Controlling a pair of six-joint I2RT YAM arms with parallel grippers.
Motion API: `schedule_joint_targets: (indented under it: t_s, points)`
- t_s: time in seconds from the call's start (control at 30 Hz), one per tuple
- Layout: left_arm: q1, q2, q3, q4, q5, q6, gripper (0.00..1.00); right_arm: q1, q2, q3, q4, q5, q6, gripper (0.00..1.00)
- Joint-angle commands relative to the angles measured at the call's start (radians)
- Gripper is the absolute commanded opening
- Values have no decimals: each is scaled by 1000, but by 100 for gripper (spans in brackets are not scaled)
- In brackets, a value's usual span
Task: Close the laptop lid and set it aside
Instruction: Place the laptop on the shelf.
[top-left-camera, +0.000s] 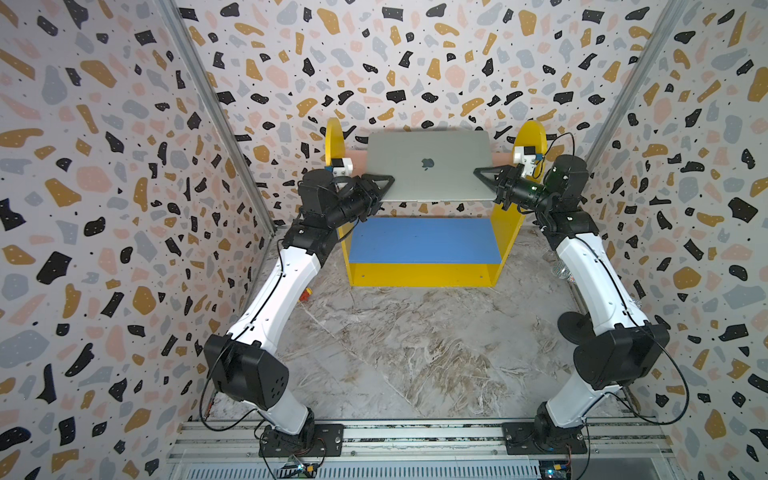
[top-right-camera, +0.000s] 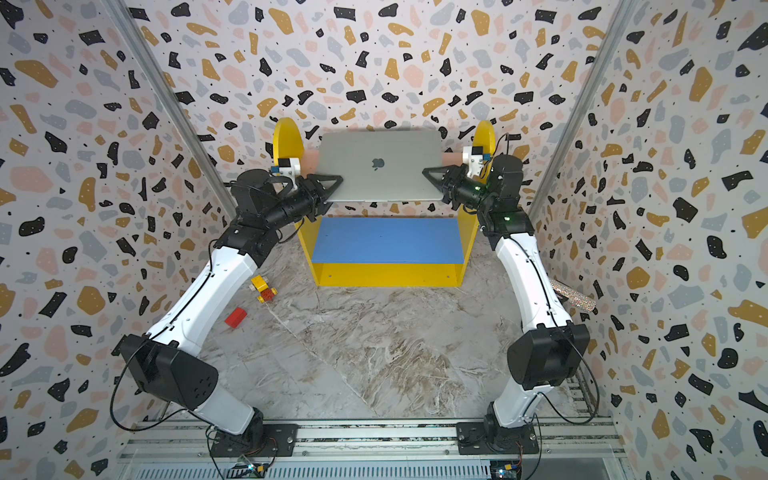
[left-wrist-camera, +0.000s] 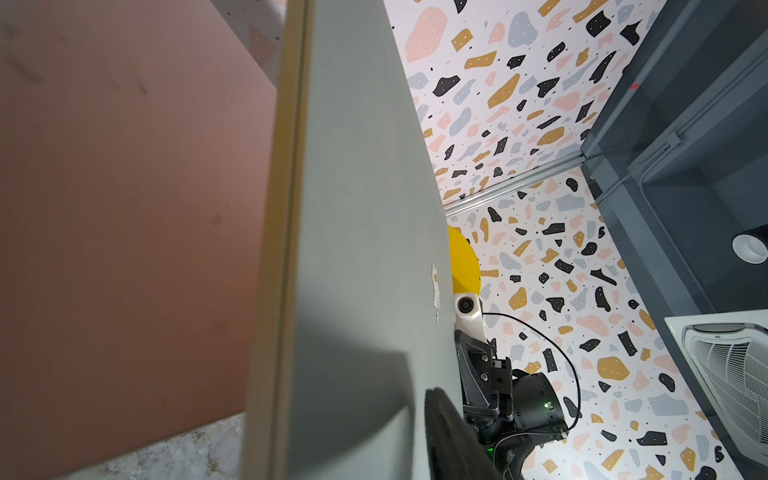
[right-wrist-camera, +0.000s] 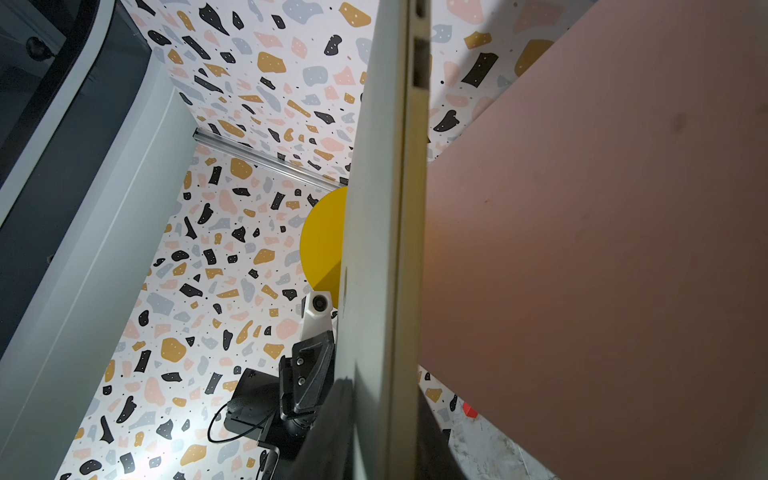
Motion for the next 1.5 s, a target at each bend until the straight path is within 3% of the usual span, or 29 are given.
schedule_joint_targets:
  t_s: [0.0, 0.53, 1.47]
  points:
    - [-57, -4, 79, 101, 120, 28, 42, 56, 8, 5, -90, -58, -63, 22]
    - [-57, -23, 32, -48, -18, 37, 51, 55, -9, -24, -212, 12, -111, 23]
    - [-57, -41, 5, -69, -165, -58, 77, 38, -28, -144, -16, 140, 118, 7]
